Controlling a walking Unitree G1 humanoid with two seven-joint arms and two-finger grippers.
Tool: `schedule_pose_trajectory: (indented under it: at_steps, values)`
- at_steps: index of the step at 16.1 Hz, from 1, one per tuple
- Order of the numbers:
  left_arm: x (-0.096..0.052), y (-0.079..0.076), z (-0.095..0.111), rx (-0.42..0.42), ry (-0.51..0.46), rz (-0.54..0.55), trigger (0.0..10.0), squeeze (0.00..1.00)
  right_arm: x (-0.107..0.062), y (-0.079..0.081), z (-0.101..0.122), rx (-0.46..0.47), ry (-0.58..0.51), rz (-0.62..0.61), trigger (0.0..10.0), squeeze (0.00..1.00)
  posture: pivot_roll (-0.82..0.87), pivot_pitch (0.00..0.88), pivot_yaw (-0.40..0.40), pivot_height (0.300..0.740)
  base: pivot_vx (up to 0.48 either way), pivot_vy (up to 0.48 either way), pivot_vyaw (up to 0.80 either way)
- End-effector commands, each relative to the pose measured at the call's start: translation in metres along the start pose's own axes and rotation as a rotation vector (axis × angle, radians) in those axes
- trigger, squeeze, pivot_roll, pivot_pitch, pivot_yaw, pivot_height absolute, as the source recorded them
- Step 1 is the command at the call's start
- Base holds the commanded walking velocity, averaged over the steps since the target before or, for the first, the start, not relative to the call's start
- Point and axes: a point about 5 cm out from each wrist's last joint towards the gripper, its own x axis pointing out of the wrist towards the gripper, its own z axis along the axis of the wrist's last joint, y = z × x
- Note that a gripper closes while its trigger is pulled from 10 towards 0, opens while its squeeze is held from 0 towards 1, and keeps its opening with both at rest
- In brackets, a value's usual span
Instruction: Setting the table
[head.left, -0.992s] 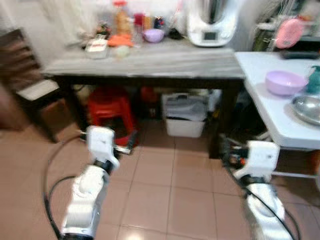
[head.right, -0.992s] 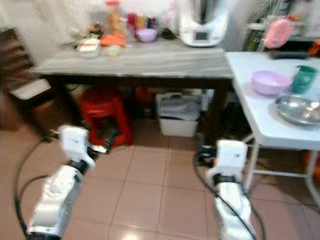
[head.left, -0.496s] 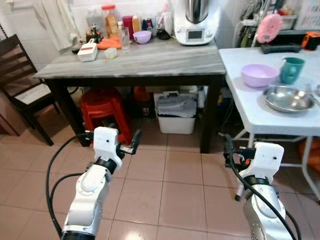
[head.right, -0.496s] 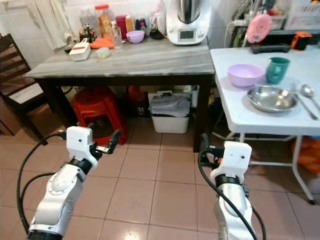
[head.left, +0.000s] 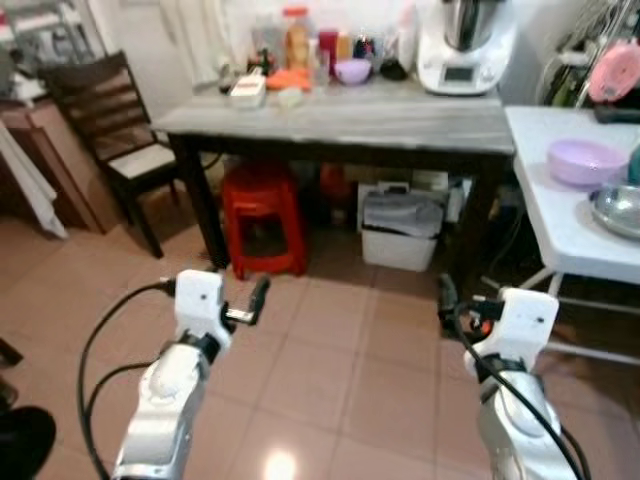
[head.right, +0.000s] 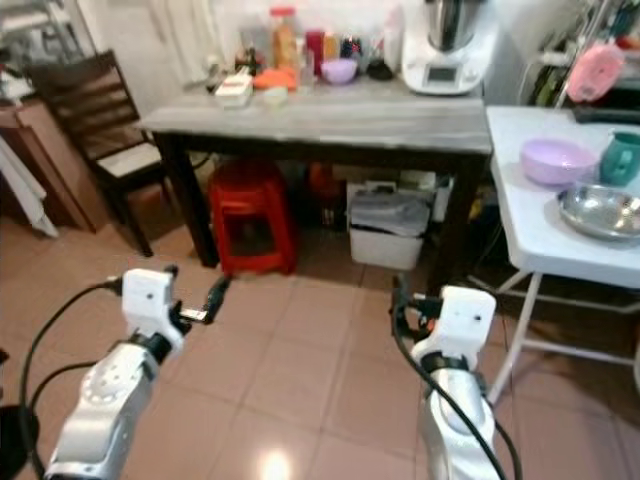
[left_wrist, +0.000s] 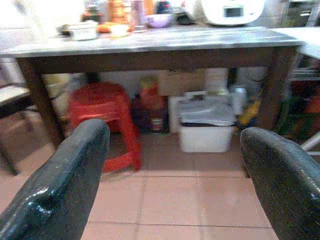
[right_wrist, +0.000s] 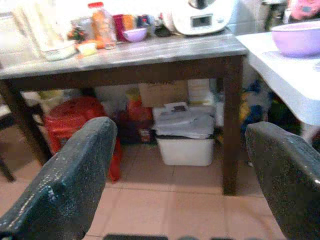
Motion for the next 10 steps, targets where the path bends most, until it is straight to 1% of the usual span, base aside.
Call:
schedule_pose_trajectory:
  at_steps: [1,8,9,10]
  values:
    - [0.0034,0.0019,0.0085,0.005,-0.029,-0.012,10.0,0.00,0.0010,0.0033,0.0013,0.010,-0.005,0.004,10.0,0.00,0.00,0.000,0.060,0.740,0.000,0.000,0.00]
    - [0.0059,0.0017,0.0130,-0.010,-0.048,-0.020,10.0,0.00,0.0027,0.0044,0.0029,0.001,-0.015,0.011,10.0,0.00,0.00,0.000,0.062,0.740,0.000,0.000,0.00]
    - [0.0066,0.0030,0.0142,-0.013,-0.056,-0.008,10.0,0.00,0.0042,0.0033,0.0055,0.009,-0.019,0.006,10.0,0.00,0.00,0.000,0.062,0.740,0.000,0.000,0.00]
    - [0.0076,0.0063,0.0161,-0.028,-0.060,0.030,10.0,0.00,0.0057,0.0029,0.0079,0.028,-0.016,0.001,10.0,0.00,0.00,0.000,0.059,0.740,0.000,0.000,0.00]
